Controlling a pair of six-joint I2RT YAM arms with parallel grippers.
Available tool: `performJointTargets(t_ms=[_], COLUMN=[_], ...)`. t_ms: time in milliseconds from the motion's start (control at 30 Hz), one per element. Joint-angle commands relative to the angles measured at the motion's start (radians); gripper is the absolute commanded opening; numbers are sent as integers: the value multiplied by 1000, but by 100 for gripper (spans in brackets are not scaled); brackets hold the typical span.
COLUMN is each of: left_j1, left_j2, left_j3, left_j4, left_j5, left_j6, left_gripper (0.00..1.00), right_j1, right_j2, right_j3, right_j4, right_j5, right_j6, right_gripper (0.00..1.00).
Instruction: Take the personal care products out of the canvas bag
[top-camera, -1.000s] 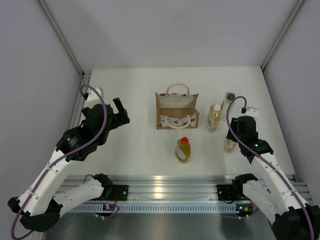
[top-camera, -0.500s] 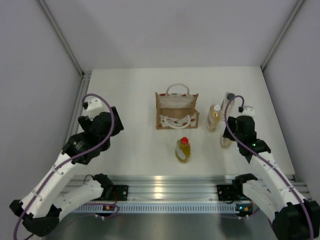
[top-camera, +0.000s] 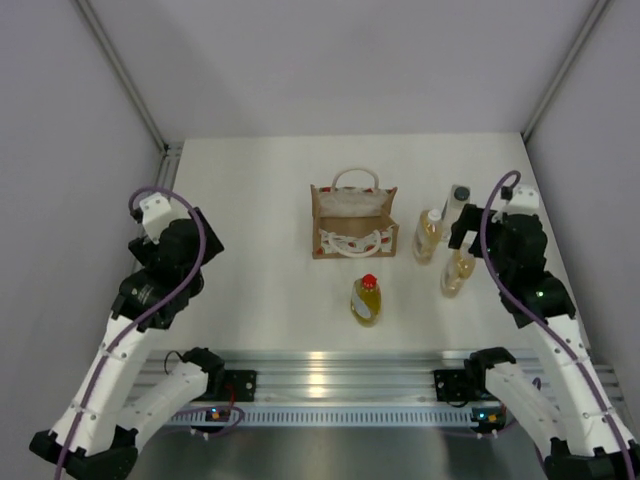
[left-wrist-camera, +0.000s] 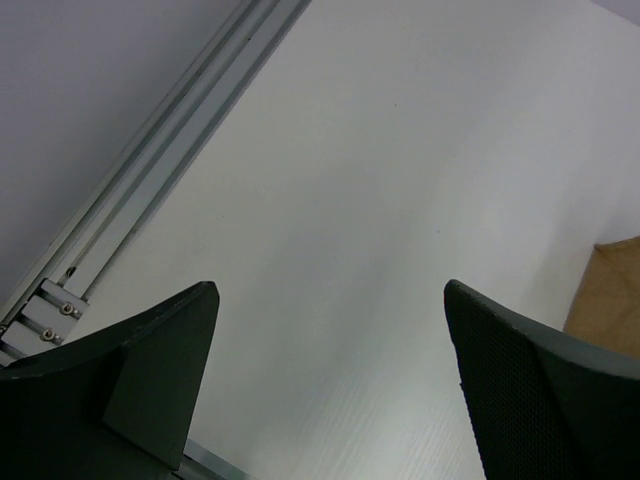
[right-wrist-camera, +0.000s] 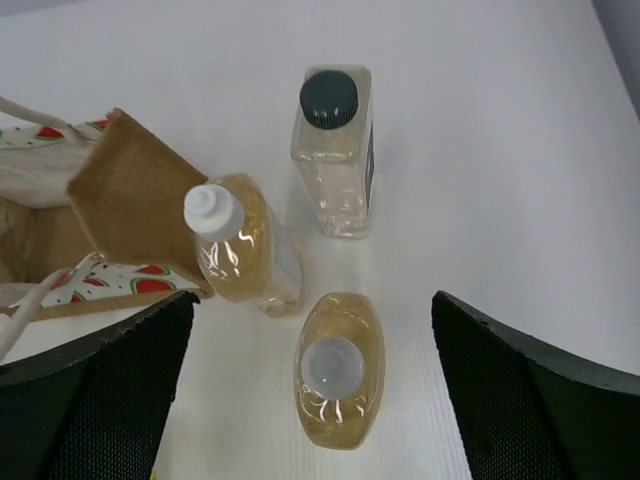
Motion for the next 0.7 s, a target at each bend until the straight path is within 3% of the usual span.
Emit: performJointTargets(t_ms=[0,233,433,667], left_j1=[77,80,78,78], left_j2=[0,-71,-223,-271], left_j3=[-1,27,54,203], left_j4=[56,50,41,-126], left_j5=[75,94,234,217], left_j6=[52,127,221,270], left_gripper=[98,98,98,98], right_j1=[4,28,28,58], right_j2=[-63,-135,-201,-335], right_j3=[155,349,424,436], right_j4=[-150,-391,-497,-562], right_j5=[-7,120,149,109], right_j6=[-65,-160,-187,-168], right_gripper=[99,99,100,100])
